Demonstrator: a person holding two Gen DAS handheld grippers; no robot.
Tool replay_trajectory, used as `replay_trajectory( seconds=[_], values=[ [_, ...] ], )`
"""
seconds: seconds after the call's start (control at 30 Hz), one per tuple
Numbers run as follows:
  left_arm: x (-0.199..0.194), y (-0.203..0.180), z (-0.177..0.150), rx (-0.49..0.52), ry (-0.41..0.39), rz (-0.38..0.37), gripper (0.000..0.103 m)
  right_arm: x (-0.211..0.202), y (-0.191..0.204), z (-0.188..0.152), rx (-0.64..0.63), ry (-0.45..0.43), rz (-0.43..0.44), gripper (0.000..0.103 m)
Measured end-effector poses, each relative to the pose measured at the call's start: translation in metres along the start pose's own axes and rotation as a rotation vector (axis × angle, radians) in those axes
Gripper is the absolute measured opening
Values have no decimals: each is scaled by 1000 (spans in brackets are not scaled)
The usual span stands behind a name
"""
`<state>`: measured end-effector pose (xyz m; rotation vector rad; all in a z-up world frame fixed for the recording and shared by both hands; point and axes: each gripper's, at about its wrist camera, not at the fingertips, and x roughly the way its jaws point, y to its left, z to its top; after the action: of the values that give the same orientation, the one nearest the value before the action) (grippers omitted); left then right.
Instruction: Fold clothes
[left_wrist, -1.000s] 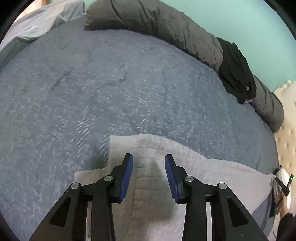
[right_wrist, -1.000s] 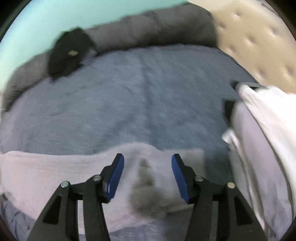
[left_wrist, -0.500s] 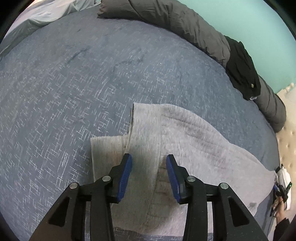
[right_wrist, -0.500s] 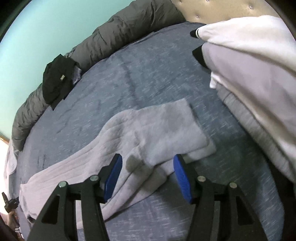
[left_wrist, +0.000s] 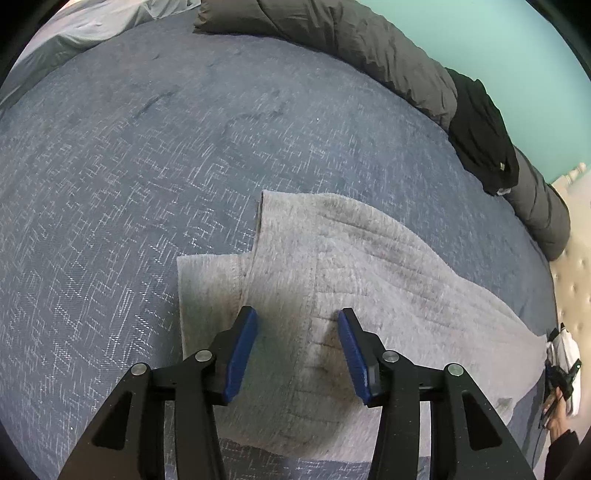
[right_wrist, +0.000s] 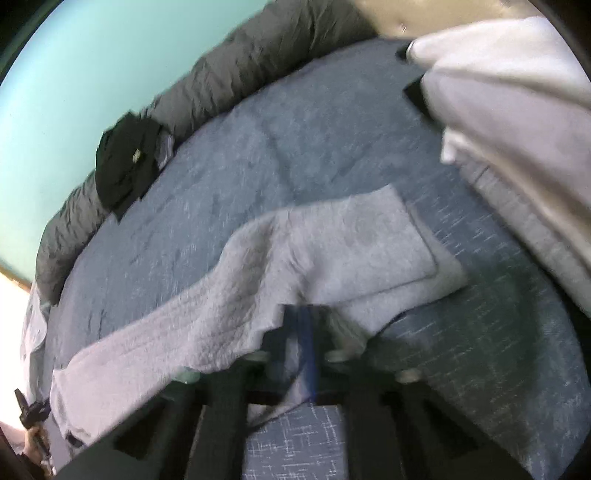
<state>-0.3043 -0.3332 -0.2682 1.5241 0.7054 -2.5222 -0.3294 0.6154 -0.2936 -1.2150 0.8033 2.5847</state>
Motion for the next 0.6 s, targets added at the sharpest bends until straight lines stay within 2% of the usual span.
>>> replay_trajectory(
  seconds=[0.07, 0.17, 0.33, 0.4, 0.43, 0.47, 0.6],
  values=[
    [-1, 0, -1, -1, -1, 0, 50, -12, -2, 3, -6, -38, -27, 0],
    [-1, 0, -2, -2, -2, 0, 50, -17, -7, 6, -24, -29, -64, 0],
    [-3, 1, -7, -11, -3, -5, 50, -3, -8, 2, 11, 38, 24, 2],
    [-4, 1, -8, -11, -2, -5, 50, 2, -3, 0, 13, 50, 31, 23],
    [-5, 1, -9, -11, -2, -5, 50, 5, 0, -2, 14, 59, 30, 46],
    [-5, 1, -9, -11, -2, -5, 50, 8, 2, -4, 12, 66, 36, 52],
    [-6, 2, -9, -14, 1, -5, 50, 23, 7, -6, 4, 99, 53, 52]
  ],
)
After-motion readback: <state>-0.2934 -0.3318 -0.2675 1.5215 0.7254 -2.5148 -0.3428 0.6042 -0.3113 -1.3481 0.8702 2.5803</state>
